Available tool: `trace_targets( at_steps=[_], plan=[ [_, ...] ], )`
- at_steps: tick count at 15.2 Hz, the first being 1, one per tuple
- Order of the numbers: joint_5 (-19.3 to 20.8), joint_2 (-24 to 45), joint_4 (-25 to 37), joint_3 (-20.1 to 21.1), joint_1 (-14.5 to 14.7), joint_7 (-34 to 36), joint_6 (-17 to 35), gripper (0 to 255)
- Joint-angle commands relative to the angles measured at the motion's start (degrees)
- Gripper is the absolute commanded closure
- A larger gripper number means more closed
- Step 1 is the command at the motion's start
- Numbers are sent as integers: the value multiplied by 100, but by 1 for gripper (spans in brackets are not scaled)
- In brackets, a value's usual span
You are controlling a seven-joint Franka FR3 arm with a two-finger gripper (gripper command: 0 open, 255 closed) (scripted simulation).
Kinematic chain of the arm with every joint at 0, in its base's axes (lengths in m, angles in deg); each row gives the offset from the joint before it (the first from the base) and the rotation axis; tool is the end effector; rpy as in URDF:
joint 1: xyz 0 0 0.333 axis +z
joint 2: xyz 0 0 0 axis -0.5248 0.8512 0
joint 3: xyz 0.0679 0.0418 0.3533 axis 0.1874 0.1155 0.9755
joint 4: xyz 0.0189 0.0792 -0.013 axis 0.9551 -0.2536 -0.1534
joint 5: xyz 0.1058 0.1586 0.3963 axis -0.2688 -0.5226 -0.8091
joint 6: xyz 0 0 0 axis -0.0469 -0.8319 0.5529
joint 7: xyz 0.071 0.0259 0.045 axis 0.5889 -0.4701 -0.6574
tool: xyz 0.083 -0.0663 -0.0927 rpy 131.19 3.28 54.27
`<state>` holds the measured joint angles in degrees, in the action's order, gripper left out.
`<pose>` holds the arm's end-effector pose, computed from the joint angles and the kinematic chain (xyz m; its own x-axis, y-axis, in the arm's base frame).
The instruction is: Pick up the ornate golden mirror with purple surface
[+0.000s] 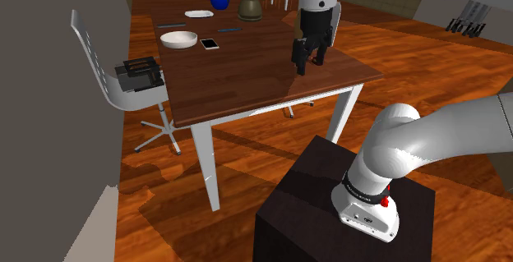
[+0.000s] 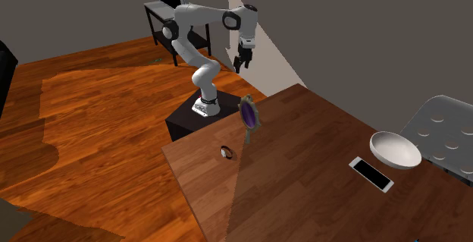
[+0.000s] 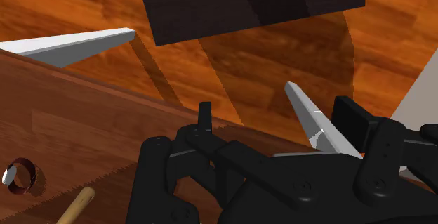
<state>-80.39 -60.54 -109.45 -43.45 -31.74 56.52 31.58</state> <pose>0.2924 -0.0084 0.5924 0.9846 -0.1656 -0.0554 -0.1591 -0.9816 0.1059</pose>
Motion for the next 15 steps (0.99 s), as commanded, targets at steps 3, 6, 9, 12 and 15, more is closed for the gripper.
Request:
trace_targets(
  at_steps=[3,6,9,12,15],
  plan=[
    [184,33,-58,-195,-108,-115,346,0],
    [432,121,-106,-492,-268,-278,876,0],
    [642,253,-107,-797,-415,-432,1411,0],
    [811,426,-62,-1110,-542,-580,1947,0],
    [935,635,29,-1432,-641,-728,2478,0]
  ],
)
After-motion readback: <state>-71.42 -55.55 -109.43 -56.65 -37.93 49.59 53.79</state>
